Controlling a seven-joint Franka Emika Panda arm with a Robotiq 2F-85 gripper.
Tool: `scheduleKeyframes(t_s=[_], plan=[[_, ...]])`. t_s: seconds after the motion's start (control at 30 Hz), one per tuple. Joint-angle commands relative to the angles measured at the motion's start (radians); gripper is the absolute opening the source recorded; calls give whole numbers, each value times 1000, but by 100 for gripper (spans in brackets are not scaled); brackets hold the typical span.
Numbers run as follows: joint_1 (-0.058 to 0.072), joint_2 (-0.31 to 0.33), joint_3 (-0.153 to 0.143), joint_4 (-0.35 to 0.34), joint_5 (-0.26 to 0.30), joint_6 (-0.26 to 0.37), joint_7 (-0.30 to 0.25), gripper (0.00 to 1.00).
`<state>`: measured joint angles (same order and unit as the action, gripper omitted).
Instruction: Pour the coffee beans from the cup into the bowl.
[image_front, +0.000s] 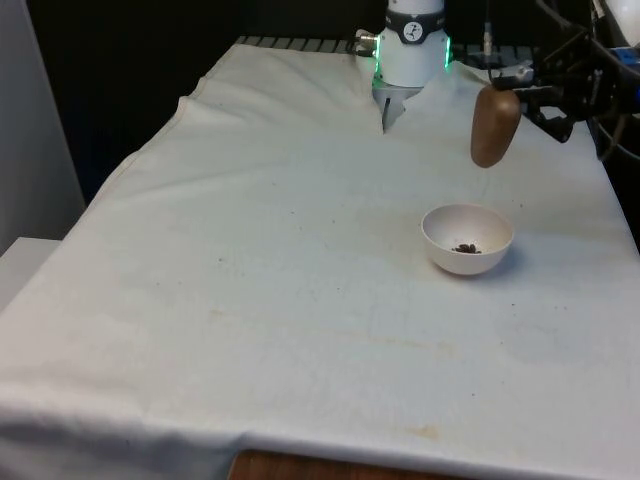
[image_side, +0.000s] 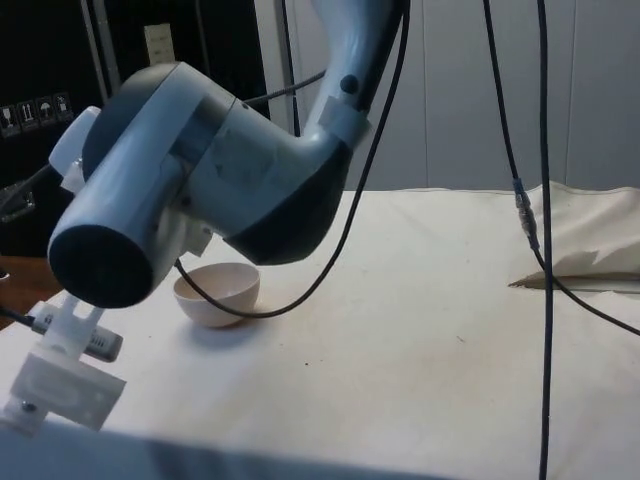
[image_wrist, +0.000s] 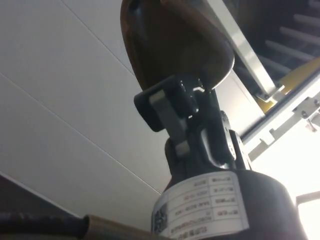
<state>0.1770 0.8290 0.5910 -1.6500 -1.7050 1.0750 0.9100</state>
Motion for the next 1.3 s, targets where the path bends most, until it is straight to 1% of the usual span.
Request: scheduleKeyframes(t_s=[0.0, 0.13, 0.2, 0.4, 0.67, 0.73, 0.77, 0.87, 1.03, 1.07, 1.1, 1.27], plan=[[4, 0, -1, -4, -7, -4, 3, 0], [1, -2, 1, -22, -32, -2, 19, 0], [0, 0, 2, -21, -33, -3, 22, 0], [0, 3, 1, -47, -63, 1, 45, 0], [-3, 3, 2, -76, -79, 1, 69, 0], [-3, 6, 2, -72, -77, -3, 69, 0], [-4, 1, 2, -83, -83, -1, 73, 0], [-5, 0, 2, -85, -92, -11, 72, 0], [-10, -10, 4, -89, -100, -26, 70, 0], [-6, -1, 2, -82, -99, -32, 74, 0], [-11, -12, 4, -90, -101, -27, 70, 0], [-21, -23, 5, -103, -99, -29, 84, 0]])
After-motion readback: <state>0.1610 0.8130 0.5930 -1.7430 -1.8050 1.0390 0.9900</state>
